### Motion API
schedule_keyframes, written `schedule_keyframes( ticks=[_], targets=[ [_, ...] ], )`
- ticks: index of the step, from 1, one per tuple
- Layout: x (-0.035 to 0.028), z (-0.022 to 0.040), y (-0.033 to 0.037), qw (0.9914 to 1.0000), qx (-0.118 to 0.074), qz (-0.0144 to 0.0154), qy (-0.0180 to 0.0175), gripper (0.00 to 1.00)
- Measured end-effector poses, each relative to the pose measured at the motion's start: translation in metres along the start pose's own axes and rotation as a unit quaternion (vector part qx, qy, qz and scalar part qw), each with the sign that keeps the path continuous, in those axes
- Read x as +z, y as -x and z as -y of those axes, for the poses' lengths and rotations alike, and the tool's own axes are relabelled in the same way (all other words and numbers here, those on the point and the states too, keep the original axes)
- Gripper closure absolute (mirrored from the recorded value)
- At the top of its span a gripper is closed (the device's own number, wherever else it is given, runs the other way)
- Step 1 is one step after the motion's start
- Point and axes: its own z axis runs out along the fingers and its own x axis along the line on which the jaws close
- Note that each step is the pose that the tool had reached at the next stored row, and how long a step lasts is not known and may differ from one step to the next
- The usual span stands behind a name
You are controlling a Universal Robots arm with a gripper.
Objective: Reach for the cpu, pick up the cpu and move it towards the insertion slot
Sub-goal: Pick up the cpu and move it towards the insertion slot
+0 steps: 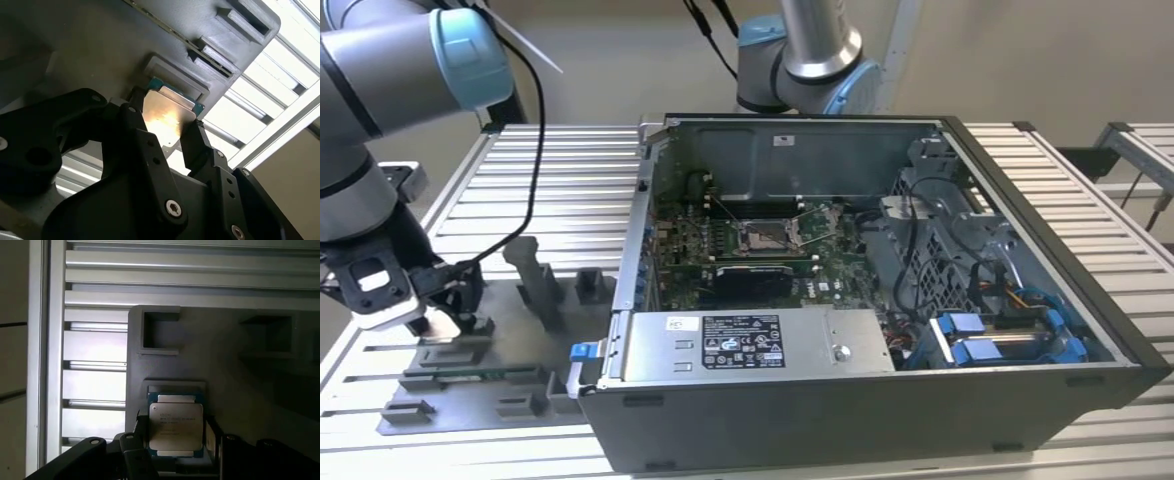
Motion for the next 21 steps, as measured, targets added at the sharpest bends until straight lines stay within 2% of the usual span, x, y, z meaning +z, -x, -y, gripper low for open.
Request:
schedule_keyframes(
  ticks=[21],
  targets=[
    [-0.0215, -0.0008, 0.0001, 1.00000, 0.000, 0.0000, -0.0006, 1.00]
  ],
)
